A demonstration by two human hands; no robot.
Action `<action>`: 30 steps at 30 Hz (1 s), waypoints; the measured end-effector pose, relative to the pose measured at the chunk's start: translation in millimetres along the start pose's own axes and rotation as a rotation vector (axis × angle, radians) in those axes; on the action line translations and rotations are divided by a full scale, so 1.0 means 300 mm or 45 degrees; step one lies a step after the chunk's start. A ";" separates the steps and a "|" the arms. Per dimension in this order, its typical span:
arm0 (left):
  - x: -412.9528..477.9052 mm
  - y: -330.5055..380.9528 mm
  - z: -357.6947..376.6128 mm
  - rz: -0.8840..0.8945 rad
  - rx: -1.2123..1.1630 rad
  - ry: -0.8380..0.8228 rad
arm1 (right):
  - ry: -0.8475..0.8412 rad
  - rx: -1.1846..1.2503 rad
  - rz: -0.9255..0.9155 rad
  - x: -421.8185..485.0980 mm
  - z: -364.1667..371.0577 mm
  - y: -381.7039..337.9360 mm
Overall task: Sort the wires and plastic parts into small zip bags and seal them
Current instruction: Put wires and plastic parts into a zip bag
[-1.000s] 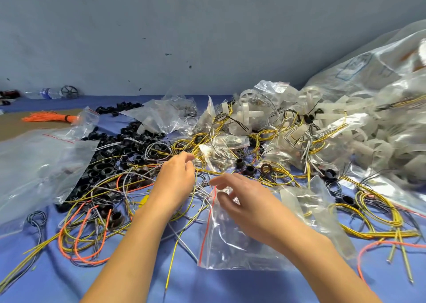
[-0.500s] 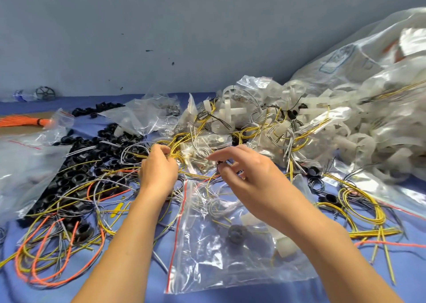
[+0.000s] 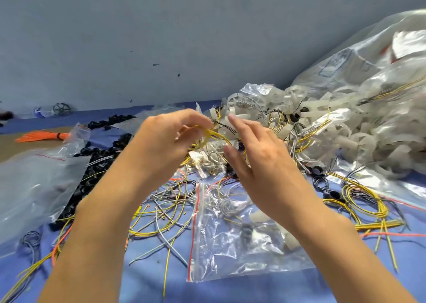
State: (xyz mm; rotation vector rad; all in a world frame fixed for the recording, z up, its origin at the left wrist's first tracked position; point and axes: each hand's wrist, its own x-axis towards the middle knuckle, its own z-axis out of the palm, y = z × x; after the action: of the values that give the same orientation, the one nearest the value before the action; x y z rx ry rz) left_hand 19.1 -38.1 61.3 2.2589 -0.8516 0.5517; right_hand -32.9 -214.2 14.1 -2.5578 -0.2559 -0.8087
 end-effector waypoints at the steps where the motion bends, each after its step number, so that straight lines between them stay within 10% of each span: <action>1: -0.006 0.022 -0.002 0.023 -0.027 -0.049 | -0.034 -0.011 -0.026 0.000 0.000 -0.009; 12: -0.037 0.022 0.029 -0.025 0.055 -0.061 | 0.086 0.459 0.126 -0.006 -0.026 0.010; 26: -0.038 0.017 -0.003 -0.195 0.275 0.303 | 0.359 0.024 0.035 0.006 -0.117 0.030; 30: -0.029 0.059 0.021 -0.222 -0.313 0.326 | 0.211 0.752 0.125 0.006 -0.128 -0.023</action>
State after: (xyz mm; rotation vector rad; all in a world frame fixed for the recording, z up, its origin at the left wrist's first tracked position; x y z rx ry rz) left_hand 1.4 -49.1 59.4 1.9641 -0.5559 0.6043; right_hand -52.6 -225.9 45.6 -1.9272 -0.2664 -0.7652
